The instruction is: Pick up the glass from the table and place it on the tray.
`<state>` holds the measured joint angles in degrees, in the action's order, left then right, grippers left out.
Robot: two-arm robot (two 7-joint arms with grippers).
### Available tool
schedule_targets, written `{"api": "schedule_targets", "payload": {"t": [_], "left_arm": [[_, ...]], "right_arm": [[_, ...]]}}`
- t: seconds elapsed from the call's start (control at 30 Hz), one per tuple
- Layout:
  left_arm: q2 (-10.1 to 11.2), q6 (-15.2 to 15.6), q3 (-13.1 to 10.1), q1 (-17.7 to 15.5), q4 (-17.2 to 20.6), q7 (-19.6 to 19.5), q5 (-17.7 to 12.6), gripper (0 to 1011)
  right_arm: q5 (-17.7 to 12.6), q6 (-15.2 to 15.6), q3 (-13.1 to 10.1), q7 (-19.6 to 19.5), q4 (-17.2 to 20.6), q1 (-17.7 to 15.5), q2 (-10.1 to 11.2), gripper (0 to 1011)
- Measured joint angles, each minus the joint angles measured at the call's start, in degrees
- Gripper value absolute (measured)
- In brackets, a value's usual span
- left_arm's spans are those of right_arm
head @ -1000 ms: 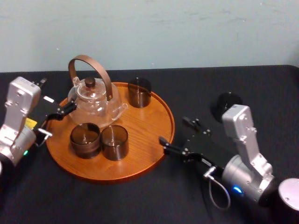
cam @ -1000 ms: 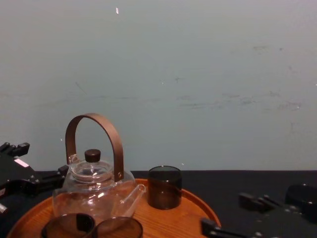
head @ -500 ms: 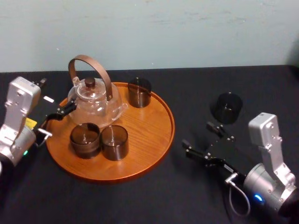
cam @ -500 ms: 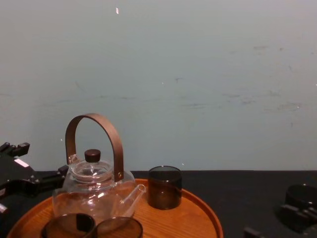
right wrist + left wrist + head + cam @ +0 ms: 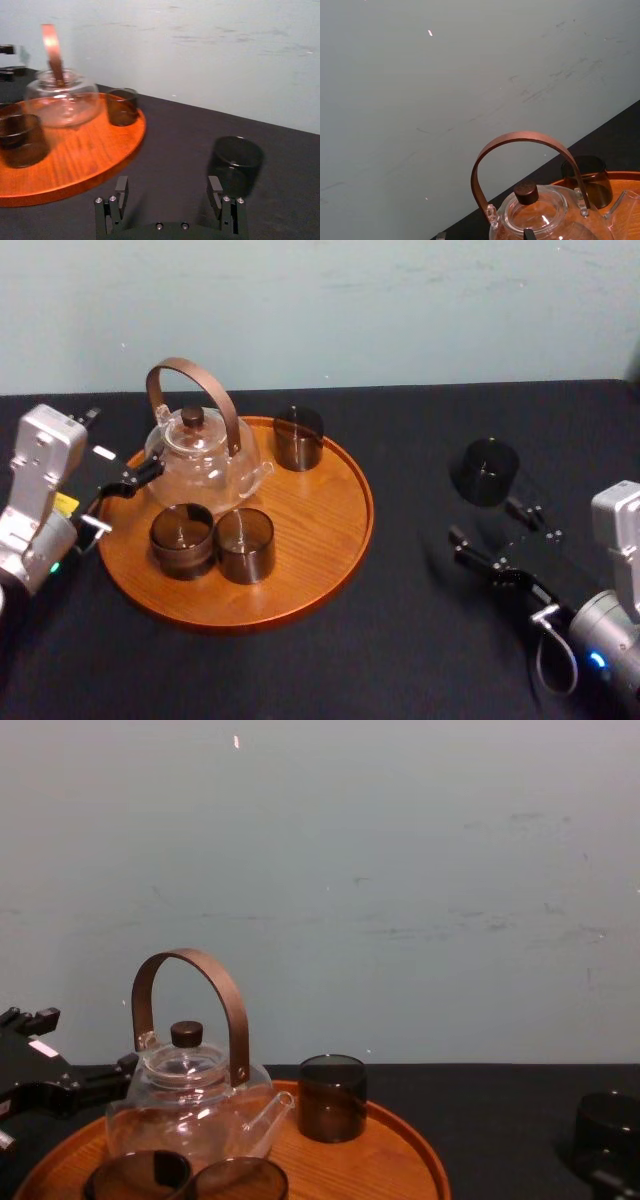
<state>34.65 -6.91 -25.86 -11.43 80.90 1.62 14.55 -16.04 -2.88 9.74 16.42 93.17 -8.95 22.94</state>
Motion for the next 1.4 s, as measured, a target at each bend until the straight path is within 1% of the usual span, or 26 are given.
{"api": "schedule_targets", "payload": {"t": [0.03, 0.13, 0.27, 0.37, 0.47, 0.67, 0.97, 1.2, 1.4], "left_arm": [[0.0, 0.0, 0.0, 0.0, 0.0, 0.0, 0.0, 1001], [0.0, 0.0, 0.0, 0.0, 0.0, 0.0, 0.0, 1001], [0.0, 0.0, 0.0, 0.0, 0.0, 0.0, 0.0, 1001], [0.0, 0.0, 0.0, 0.0, 0.0, 0.0, 0.0, 1001], [0.0, 0.0, 0.0, 0.0, 0.0, 0.0, 0.0, 1001], [0.0, 0.0, 0.0, 0.0, 0.0, 0.0, 0.0, 1001], [0.0, 0.0, 0.0, 0.0, 0.0, 0.0, 0.0, 1001], [0.0, 0.0, 0.0, 0.0, 0.0, 0.0, 0.0, 1001], [0.0, 0.0, 0.0, 0.0, 0.0, 0.0, 0.0, 1001]], "right_arm": [[0.0, 0.0, -0.7, -0.3, -0.3, 0.1, -0.1, 1003], [0.0, 0.0, -1.5, -0.6, -1.0, 0.4, -0.3, 1002], [0.0, 0.5, -2.9, -1.0, -3.0, 2.0, -0.7, 1002], [0.1, 0.8, -3.3, -1.0, -4.2, 3.0, -0.9, 1003], [0.4, 1.4, -3.6, -0.8, -6.3, 4.9, -1.2, 1003], [0.9, 1.8, -3.6, -0.4, -8.6, 7.1, -1.6, 1002], [1.0, 2.0, -2.9, 1.0, -12.8, 10.7, -2.4, 1002], [1.1, 1.3, -2.2, 1.8, -15.9, 13.1, -2.8, 1002], [1.1, 0.9, -2.0, 2.0, -17.8, 14.6, -3.1, 1003]]}}
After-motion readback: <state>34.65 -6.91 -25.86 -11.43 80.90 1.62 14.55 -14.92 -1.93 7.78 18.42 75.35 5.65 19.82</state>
